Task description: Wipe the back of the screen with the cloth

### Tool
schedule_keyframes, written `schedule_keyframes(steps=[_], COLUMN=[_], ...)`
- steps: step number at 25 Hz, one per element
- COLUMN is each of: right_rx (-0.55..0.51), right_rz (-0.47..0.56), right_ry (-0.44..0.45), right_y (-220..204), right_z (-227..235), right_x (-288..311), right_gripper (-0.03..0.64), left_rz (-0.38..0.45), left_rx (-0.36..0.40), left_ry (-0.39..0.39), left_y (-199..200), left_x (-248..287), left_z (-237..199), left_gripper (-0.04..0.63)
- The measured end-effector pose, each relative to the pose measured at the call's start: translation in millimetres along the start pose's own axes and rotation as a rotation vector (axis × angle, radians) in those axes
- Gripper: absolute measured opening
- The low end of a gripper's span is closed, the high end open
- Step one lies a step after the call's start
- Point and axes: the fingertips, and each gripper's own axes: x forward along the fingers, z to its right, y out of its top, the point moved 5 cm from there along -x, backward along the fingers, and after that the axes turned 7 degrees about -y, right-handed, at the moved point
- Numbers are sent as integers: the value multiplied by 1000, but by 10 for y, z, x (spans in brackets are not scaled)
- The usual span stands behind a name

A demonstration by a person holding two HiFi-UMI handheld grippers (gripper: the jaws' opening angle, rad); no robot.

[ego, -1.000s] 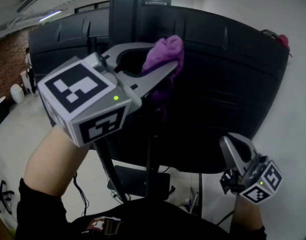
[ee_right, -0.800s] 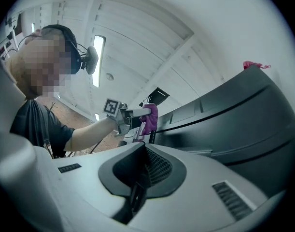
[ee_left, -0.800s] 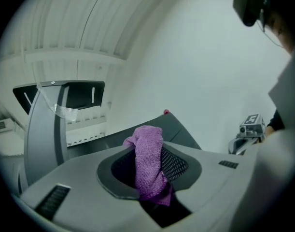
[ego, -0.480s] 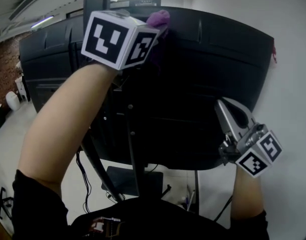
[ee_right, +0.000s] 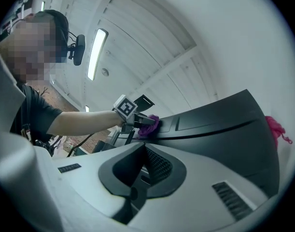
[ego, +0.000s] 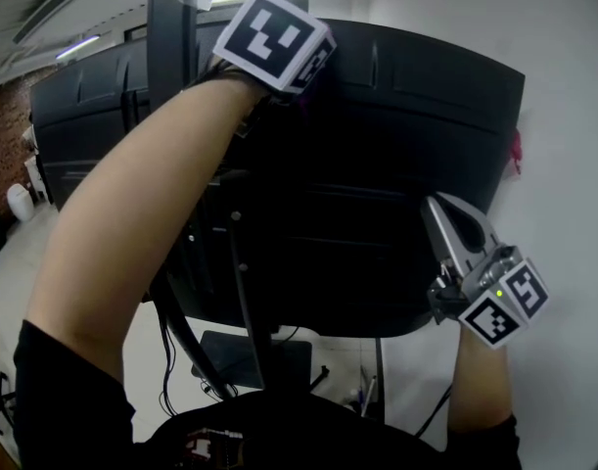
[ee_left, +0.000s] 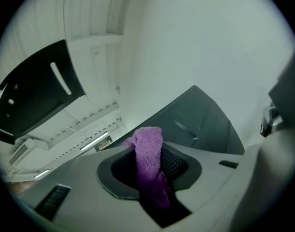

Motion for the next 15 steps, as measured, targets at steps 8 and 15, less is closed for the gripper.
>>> schedule_keyframes(steps=[8,15], right_rx=[9,27], right_rz=[-9,-17], right_ry=[-71,-143], right_y=[-47,-93], right_z=[128,228], right_x=[-280,-615], right_gripper=[9,9], left_rz=[-88,-98], left_rx=[82,264], left_ry=[-5,-88], left_y=[345,765], left_x=[395,791], left_z=[456,1071], left_gripper=[107,107])
